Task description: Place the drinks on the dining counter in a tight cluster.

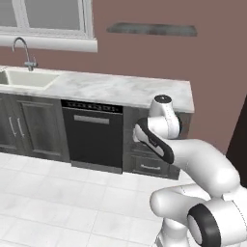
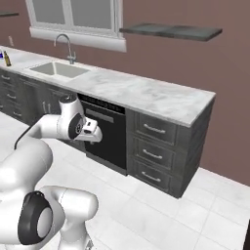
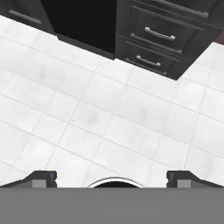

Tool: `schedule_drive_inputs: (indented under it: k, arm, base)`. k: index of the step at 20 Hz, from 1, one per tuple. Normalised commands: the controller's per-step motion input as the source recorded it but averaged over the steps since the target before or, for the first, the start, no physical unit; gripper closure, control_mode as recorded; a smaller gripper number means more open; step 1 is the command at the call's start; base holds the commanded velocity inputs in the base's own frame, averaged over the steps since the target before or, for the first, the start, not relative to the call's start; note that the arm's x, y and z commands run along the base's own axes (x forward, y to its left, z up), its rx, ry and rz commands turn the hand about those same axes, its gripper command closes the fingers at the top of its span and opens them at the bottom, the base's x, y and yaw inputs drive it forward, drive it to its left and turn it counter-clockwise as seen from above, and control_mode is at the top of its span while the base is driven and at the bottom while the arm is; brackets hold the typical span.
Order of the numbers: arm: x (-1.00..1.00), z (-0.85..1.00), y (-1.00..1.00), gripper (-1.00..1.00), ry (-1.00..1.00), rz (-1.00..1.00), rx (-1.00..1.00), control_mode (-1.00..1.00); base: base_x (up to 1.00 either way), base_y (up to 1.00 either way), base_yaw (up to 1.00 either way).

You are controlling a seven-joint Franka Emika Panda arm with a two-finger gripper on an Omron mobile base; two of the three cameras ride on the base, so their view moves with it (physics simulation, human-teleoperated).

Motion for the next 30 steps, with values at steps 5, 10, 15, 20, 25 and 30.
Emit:
schedule_drive_inputs:
  k: [5, 10, 15, 20, 25, 30]
  arm:
    - [0.0, 0.0, 0.0, -1.0, 0.0, 0.0, 0.0, 1.0]
    - [0.0, 0.0, 0.0, -1.0, 0.0, 0.0, 0.0, 1.0]
    - [0.0, 0.0, 0.0, -1.0, 0.0, 0.0, 0.0, 1.0]
    - [0.0, 0.0, 0.0, -1.0, 0.0, 0.0, 0.0, 1.0]
    - [0.0, 0.0, 0.0, -1.0, 0.0, 0.0, 0.0, 1.0]
    - [0.0, 0.0, 0.0, -1.0, 0.0, 0.0, 0.0, 1.0]
  base:
    - [0.89, 0.0, 0.31]
    - [0.86, 0.0, 0.34]
    - [0.84, 0.01, 0.34]
    - [0.63, 0.14, 0.4]
    - [0.56, 0.2, 0.41]
    - [0.51, 0.31, 0.37]
